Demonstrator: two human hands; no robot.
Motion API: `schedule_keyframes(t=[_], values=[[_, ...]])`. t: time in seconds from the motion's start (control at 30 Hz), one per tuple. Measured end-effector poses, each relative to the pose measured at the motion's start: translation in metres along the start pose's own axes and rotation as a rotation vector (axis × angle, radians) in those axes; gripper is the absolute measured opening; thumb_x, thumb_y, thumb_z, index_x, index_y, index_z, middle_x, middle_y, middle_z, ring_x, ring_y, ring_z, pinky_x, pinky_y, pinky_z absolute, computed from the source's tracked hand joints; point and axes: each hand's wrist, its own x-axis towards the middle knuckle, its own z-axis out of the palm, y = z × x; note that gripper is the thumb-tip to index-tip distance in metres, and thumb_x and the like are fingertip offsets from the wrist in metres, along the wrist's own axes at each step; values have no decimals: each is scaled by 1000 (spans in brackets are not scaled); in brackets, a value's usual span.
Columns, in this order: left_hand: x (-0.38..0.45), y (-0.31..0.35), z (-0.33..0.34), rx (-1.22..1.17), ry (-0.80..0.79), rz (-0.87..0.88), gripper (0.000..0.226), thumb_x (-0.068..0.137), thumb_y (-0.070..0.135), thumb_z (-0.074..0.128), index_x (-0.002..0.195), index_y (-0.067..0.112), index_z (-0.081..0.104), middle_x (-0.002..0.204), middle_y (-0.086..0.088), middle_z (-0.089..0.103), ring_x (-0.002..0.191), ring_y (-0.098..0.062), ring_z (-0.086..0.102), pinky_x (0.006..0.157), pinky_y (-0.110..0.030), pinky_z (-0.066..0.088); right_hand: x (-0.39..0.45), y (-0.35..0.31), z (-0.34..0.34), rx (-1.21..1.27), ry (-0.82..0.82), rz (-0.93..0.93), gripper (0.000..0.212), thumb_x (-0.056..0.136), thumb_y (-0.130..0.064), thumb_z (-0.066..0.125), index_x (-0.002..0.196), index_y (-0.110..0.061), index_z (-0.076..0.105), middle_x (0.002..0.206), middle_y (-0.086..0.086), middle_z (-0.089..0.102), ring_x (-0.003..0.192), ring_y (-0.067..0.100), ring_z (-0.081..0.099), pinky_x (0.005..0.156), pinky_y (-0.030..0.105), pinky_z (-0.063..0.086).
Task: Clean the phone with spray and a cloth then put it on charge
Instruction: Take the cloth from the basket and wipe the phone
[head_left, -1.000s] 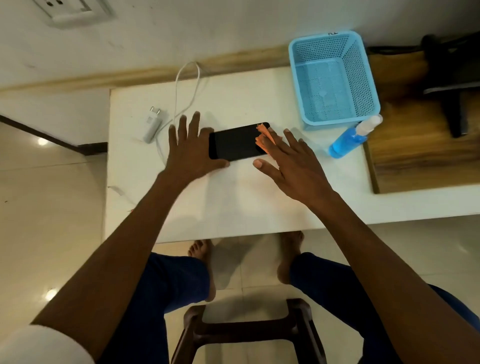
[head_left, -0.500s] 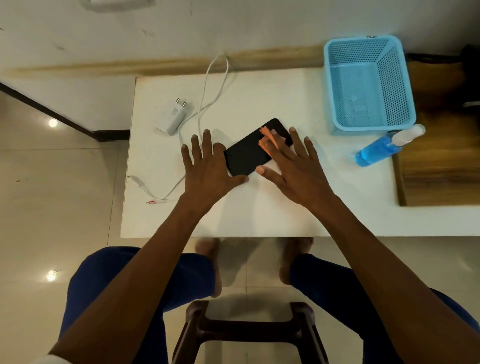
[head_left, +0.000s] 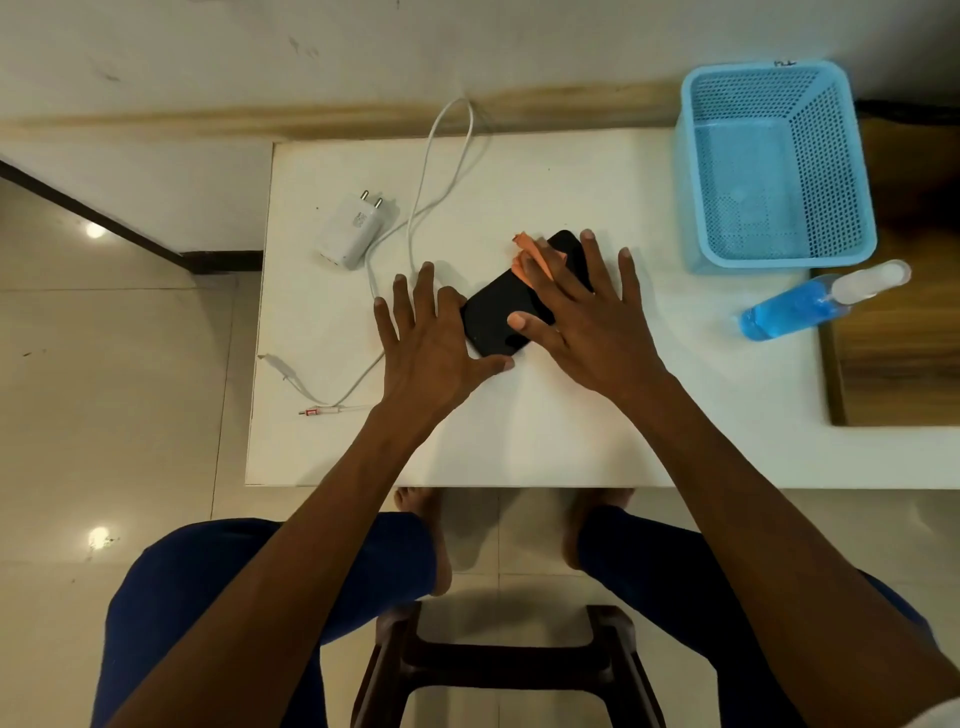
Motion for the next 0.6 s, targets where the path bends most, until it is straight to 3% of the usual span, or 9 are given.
schedule_keyframes(t=[0.37,0.6], values=[[1,-3,2,12,11,-6,91,68,75,68,133,16,43,165,-10,5,151,-38,-5,118,-59,0,8,20,-13,76,3,216,80,91,-74,1,159,-31,10,167,-7,7,154,34,2,121,60,7],[3,-2,4,8,3,4,93,68,77,65,134,16,42,165,-10,3,151,-37,-6,117,-59,-1,7,-8,-9,51,-53,0,79,94,-73,6,158,-28,18,167,-10,9,154,32,2,121,61,6]])
